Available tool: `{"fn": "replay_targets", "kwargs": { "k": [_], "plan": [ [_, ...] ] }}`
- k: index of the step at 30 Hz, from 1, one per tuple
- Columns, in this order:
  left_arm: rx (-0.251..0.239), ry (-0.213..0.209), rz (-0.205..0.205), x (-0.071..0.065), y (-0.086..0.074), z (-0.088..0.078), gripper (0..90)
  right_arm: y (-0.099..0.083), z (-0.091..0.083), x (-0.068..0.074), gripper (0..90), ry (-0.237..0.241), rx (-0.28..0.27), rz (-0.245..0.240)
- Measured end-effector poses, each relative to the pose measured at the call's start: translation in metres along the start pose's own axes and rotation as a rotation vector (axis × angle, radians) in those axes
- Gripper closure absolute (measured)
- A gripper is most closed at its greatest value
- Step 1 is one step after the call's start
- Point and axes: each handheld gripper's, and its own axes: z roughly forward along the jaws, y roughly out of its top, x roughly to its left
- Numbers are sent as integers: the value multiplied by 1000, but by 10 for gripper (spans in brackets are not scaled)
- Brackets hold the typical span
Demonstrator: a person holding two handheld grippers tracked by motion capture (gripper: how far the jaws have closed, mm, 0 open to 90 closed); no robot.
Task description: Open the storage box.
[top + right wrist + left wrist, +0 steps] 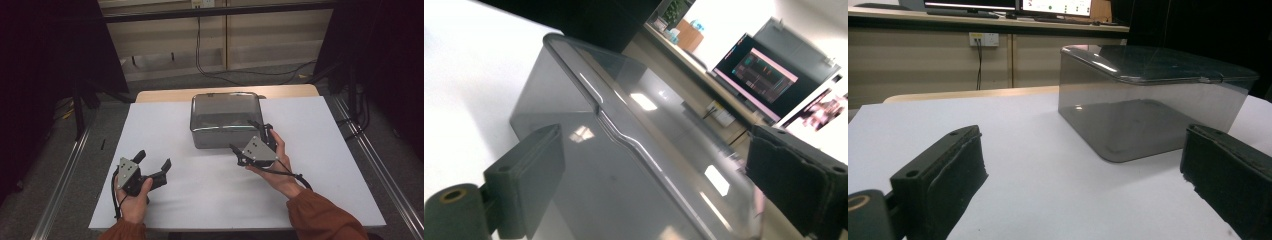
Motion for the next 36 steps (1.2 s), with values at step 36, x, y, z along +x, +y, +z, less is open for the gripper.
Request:
{"fn": "replay_targets", "kwargs": {
  "k": [36],
  "plan": [
    [5, -1, 1, 0, 0, 0, 37, 4, 25, 19, 402, -51, 104, -580]
  ]
}}
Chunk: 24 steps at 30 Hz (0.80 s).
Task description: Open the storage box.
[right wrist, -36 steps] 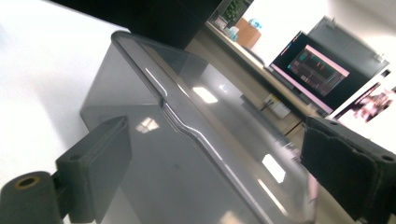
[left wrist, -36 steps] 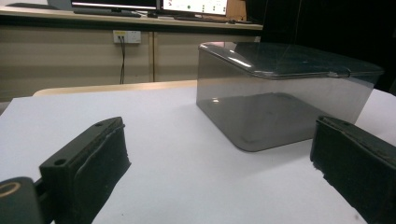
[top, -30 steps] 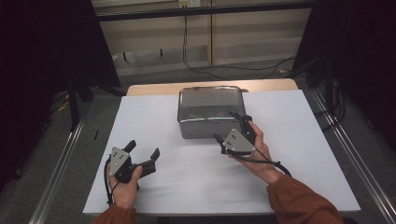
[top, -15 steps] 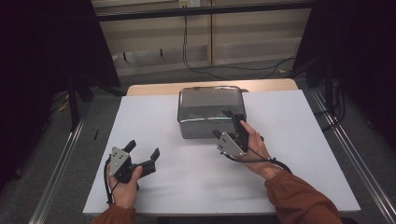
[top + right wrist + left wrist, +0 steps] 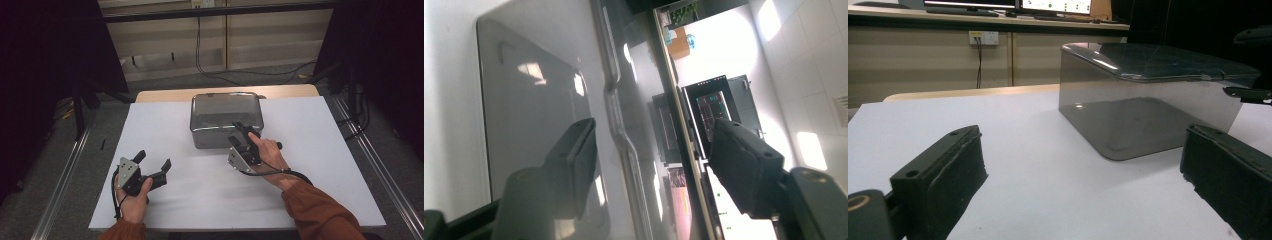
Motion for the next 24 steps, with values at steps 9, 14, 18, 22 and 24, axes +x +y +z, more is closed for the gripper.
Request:
{"fn": "replay_targets", "kwargs": {
  "k": [9, 14, 18, 22, 24],
  "plan": [
    [1, 0, 2, 0, 0, 0, 38, 4, 3, 9, 546, -4, 21, -90],
    [2, -1, 2, 0, 0, 0, 38, 5, 5, 12, 607, -11, 33, -115],
    [2, -1, 4, 0, 0, 0, 38, 6, 6, 14, 693, -4, 35, -136],
    [3, -1, 1, 0, 0, 0, 37, 8, 6, 15, 735, -10, 31, -153],
    [4, -1, 3, 0, 0, 0, 38, 8, 6, 15, 755, -10, 30, -153]
  ]
}}
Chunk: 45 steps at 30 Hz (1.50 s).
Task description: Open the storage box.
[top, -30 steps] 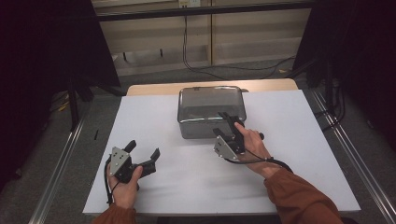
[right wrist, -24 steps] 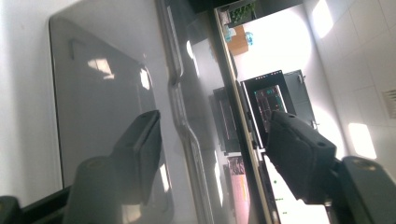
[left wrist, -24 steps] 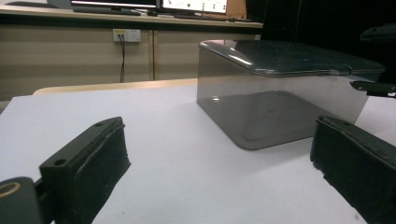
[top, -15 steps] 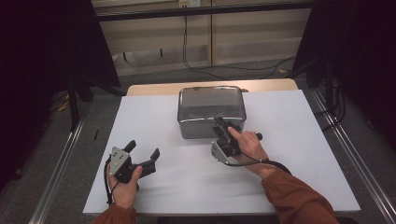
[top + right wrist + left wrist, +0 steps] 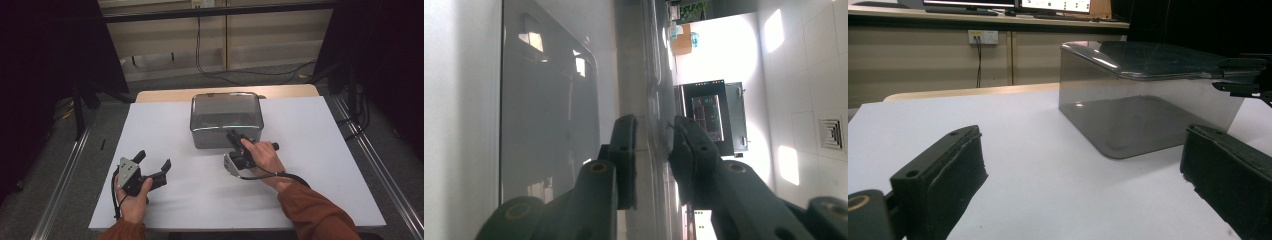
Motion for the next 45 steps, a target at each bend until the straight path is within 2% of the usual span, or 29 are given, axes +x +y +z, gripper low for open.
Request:
{"fn": "replay_targets", "kwargs": {
  "k": [5, 11, 19, 34, 37, 41, 45],
  "plan": [
    [5, -3, 0, 0, 0, 0, 37, 0, -1, -1, 796, -7, -3, -7],
    [27, -11, 13, -1, -1, 2, 36, 1, -1, -1, 806, -9, 0, -21],
    [31, -21, 23, -2, -1, 2, 35, 1, -2, -3, 816, -15, -9, -14],
    [31, -43, 0, 0, 0, 3, 55, 1, -3, -7, 815, -31, -15, 1],
    [30, -58, -21, 1, 0, 4, 58, 1, -2, -9, 815, -35, -17, 3],
    [31, -87, -21, 2, 1, 5, 70, 1, -2, -10, 814, -37, -18, 6],
    [31, -94, -9, 3, 3, 6, 70, 1, -2, -11, 811, -39, -15, 17]
  ]
}}
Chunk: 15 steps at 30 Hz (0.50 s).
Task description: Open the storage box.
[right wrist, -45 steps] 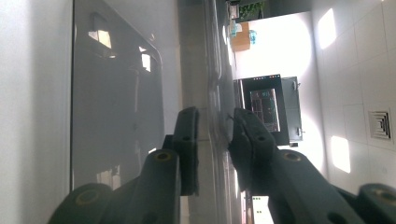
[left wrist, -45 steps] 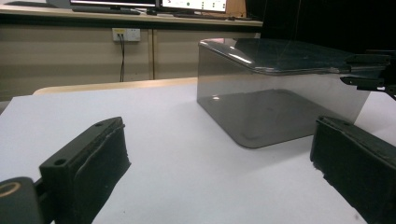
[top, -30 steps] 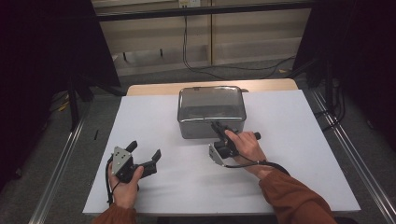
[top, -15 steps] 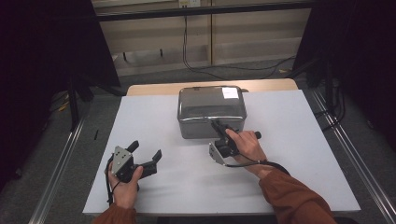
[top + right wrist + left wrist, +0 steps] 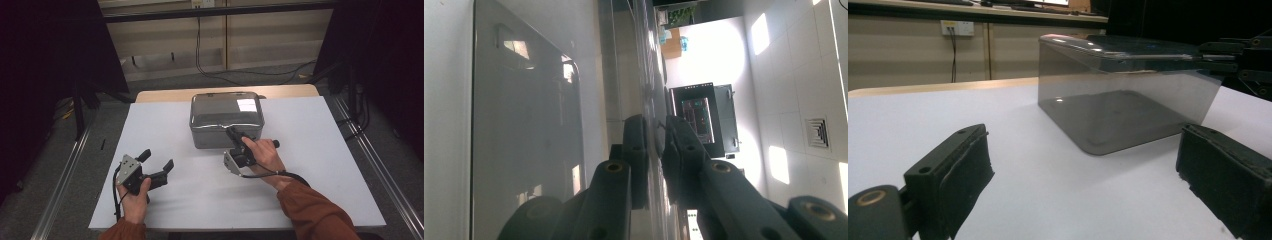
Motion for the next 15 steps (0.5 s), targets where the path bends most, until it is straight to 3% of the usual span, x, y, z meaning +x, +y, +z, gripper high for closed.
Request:
{"fn": "replay_targets", "kwargs": {
  "k": [5, 6, 7, 10, 14, 15],
  "plan": [
    [-10, -32, 26, -1, 6, 5, 53, 0, 1, -1, 809, 1, -3, 8],
    [-10, -32, 26, -1, 6, 5, 45, 0, 2, -2, 809, 0, -5, 7],
    [-23, -13, 51, -2, 8, 6, 38, 0, 2, -2, 810, -1, -6, 7],
    [-27, -24, 65, -2, 9, 8, 33, 0, 1, -3, 810, -2, -4, 12],
    [-29, -45, 73, -3, 9, 12, 29, 0, 1, -6, 812, -2, -8, 13],
    [-42, -70, 89, -5, 11, 15, 28, 0, 1, -6, 812, -4, -7, 13]
  ]
}}
